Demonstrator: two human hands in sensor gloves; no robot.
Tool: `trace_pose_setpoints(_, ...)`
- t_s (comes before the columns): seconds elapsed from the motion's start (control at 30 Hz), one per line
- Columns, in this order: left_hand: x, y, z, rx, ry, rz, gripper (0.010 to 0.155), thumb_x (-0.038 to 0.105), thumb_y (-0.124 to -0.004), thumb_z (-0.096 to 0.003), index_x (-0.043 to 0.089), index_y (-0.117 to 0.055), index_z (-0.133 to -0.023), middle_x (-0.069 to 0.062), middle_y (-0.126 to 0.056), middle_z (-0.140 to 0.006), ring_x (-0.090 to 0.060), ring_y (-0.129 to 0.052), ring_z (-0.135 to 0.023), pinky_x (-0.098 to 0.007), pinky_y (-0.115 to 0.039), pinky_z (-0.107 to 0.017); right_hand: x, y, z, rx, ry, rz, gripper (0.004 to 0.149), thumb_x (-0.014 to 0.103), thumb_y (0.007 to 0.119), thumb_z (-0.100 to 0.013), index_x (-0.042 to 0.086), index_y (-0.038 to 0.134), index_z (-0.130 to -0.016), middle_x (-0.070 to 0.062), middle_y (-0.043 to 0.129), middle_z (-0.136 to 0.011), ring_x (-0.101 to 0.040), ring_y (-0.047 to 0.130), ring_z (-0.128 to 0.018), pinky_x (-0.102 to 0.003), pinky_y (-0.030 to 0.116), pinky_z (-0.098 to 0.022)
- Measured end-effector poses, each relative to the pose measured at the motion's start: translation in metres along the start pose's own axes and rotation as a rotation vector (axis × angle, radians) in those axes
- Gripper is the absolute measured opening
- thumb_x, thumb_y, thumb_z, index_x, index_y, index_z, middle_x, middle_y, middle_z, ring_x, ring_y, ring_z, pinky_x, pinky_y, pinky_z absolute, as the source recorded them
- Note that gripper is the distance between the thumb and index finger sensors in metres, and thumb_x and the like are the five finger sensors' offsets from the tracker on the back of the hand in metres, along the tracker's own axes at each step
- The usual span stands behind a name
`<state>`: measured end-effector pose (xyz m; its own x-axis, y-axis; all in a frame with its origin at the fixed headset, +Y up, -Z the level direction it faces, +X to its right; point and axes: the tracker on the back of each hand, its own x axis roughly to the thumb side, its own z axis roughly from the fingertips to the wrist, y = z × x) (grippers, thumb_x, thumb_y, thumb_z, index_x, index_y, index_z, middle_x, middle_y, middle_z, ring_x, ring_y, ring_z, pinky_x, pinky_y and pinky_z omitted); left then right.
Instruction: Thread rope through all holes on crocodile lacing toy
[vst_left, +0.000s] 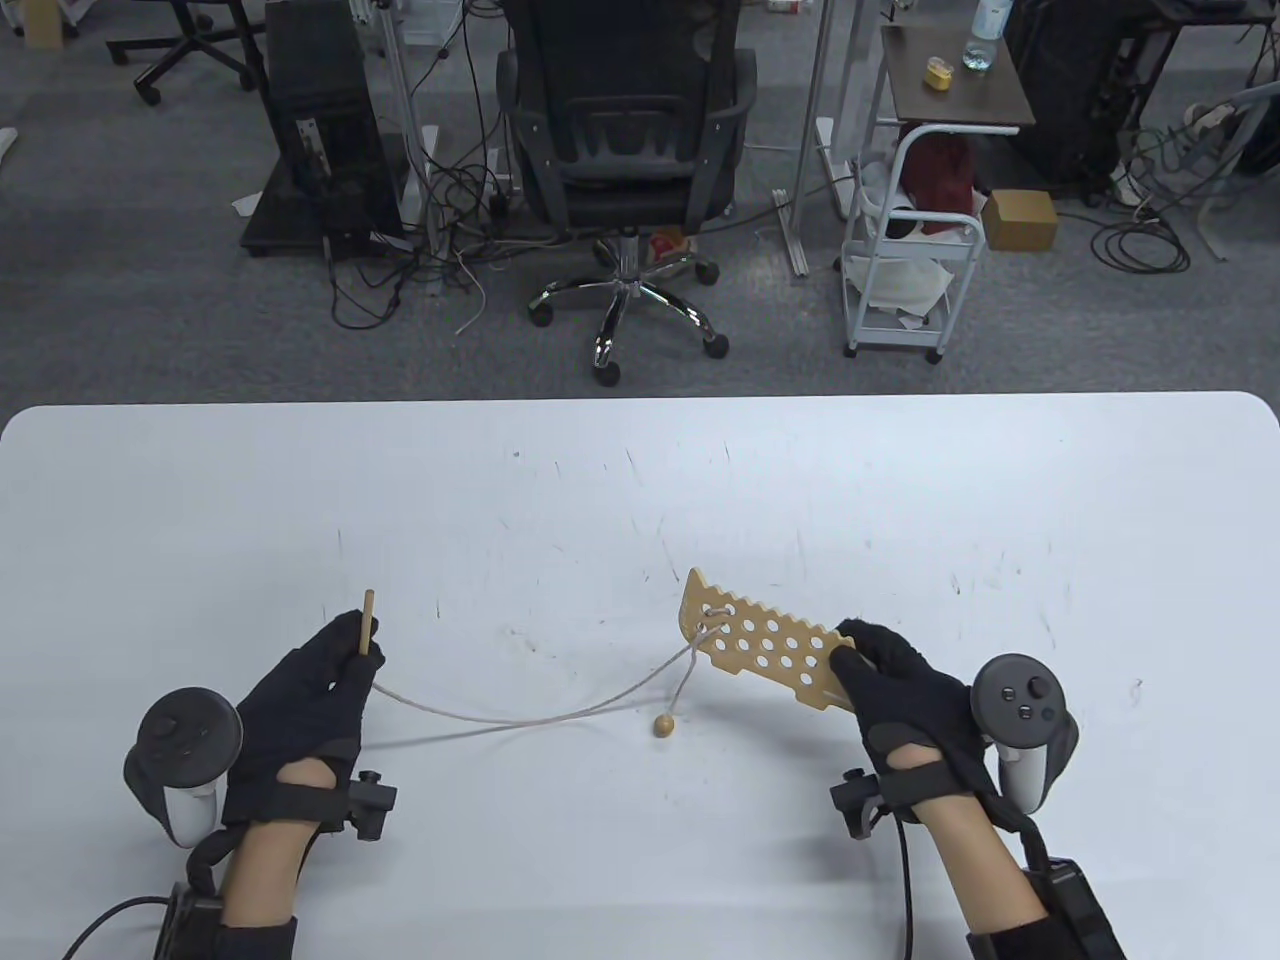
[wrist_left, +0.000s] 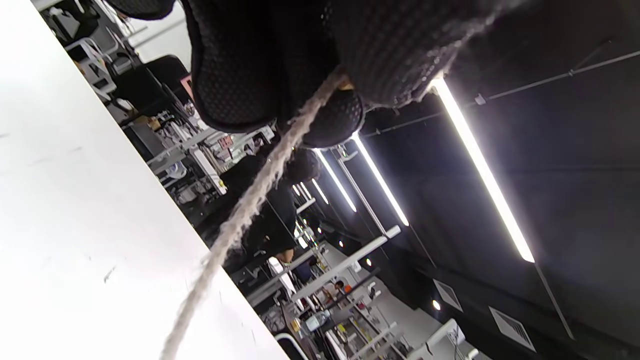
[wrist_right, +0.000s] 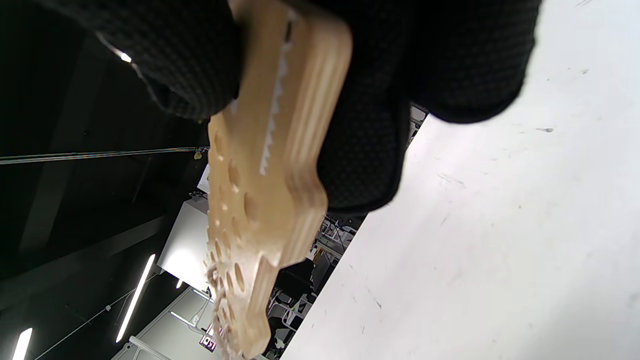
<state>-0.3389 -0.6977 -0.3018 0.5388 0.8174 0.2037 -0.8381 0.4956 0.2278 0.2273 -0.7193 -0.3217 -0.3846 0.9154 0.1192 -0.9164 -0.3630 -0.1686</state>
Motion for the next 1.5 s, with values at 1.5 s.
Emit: trace_pose_setpoints(1.5,0.054,-0.119,0.03,-0.539,-0.238,-0.135,0.042,0.041,-0.092,-0.0426,0.03,-0.088,-0.083,0.003,-0.102,-0.061,-0.026,-0.098,-0.063,-0.058,-0.055,-0.075,0.032,0.065,0.038,0.237,-0.165,0.064,0.046,0.035,0.085,-0.044,0.012,0.082,-0.083,-0.008,0.104,-0.064,-0.026,0.11,-0.045,-0.044,0.085,-0.037)
